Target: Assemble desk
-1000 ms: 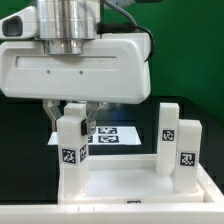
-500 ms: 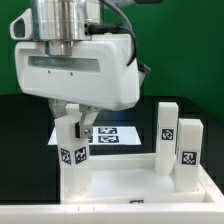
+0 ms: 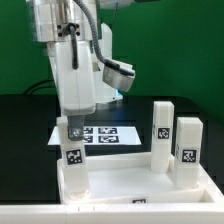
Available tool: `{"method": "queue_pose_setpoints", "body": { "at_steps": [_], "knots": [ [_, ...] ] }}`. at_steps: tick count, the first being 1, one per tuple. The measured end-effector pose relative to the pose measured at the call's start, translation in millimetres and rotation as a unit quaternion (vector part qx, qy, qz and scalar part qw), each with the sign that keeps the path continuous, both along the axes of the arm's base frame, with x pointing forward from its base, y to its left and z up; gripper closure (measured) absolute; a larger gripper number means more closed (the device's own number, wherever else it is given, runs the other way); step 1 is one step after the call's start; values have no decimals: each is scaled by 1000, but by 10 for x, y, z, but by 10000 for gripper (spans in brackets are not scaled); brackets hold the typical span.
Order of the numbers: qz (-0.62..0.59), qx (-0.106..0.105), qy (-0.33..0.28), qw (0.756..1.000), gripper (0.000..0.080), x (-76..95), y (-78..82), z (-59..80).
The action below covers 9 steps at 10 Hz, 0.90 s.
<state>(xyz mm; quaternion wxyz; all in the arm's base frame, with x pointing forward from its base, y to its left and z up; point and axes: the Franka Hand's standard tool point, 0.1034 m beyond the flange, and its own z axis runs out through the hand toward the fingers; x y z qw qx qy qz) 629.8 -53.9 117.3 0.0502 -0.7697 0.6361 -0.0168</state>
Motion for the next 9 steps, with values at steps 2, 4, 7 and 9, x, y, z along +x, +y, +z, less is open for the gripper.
{"method": "queue_pose_setpoints", "body": {
  "at_steps": [2, 4, 7, 9],
  "knots": [
    [156, -19, -1, 988, 256, -40, 32, -22],
    [315, -32, -5, 949, 156, -45, 75, -10],
    [404, -40, -9, 914, 150, -48, 52, -17],
    [569, -66, -20, 819, 150, -15, -66, 4]
  ]
}}
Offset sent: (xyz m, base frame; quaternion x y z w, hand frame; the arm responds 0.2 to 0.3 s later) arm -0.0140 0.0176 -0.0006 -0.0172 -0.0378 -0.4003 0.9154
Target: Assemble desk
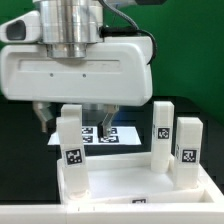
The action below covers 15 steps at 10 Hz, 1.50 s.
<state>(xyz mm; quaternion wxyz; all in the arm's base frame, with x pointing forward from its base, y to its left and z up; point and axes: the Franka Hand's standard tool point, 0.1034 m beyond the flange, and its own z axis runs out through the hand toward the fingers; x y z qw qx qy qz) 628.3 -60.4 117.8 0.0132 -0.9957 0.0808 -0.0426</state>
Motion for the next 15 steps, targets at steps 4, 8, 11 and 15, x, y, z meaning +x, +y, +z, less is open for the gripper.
{"method": "queue_pose_setpoints", "body": {
  "at_steps": [4, 8, 11, 15],
  "knots": [
    [25, -8, -3, 1000, 354, 11, -4, -5],
    [-116, 5, 0, 993, 510, 11, -1, -13],
    [-334, 25, -4, 942, 510, 40, 61, -21],
    [-629, 81, 0, 773, 509, 13, 61, -47]
  ]
}}
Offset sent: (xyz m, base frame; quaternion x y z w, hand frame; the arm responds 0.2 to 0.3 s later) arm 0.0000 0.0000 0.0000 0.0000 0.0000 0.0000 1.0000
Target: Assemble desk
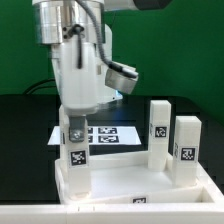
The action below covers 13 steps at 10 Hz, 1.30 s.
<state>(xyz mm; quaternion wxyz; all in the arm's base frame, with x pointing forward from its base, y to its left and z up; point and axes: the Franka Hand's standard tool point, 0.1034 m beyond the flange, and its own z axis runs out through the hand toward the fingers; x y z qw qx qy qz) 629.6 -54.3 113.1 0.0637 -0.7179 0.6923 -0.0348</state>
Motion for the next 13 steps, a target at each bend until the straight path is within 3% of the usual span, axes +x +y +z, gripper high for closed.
{"method": "queue_pose_setpoints", "body": {
  "at_steps": [2, 4, 5, 6, 7, 9, 10, 12, 13],
  "knots": [
    [16, -3, 0, 1000, 509, 1, 3, -3],
    [176, -25, 16, 984, 264, -65, -9, -34],
    [268, -33, 17, 963, 264, -78, 13, -36],
    [322, -38, 19, 946, 174, -87, 65, -27],
    [322, -40, 15, 946, 157, -77, 103, -1],
    [395, -49, 12, 917, 151, -81, 82, -13],
    [453, -59, 11, 890, 151, -65, 76, 5],
    [613, -86, -1, 785, 150, 26, 38, 94],
    [596, -82, 1, 799, 150, 15, 41, 76]
  ]
}}
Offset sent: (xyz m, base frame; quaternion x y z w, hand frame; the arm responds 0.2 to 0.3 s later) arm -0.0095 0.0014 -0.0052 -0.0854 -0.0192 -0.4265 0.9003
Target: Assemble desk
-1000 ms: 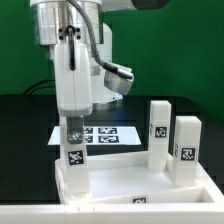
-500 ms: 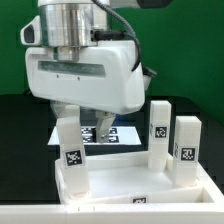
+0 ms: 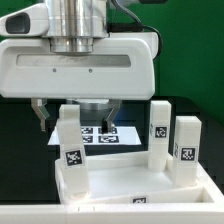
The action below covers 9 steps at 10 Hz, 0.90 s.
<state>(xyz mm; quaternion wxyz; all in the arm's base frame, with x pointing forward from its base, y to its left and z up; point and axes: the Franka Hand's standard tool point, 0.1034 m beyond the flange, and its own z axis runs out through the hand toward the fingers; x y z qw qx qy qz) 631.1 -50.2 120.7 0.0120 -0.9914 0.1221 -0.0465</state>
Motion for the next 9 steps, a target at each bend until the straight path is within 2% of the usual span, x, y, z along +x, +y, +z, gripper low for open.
{"method": "queue_pose_setpoints", "body": {
  "at_steps": [1, 3, 4, 7, 9],
  "knots": [
    [-6, 1, 0, 1000, 150, -1, -3, -2],
    [-14, 1, 0, 1000, 418, -2, -4, -5],
    [-54, 5, 1, 999, 516, -2, -2, -7],
    [-170, 16, 2, 985, 515, -2, -1, -13],
    [-358, 30, 3, 933, 515, 2, -4, -22]
  ]
}}
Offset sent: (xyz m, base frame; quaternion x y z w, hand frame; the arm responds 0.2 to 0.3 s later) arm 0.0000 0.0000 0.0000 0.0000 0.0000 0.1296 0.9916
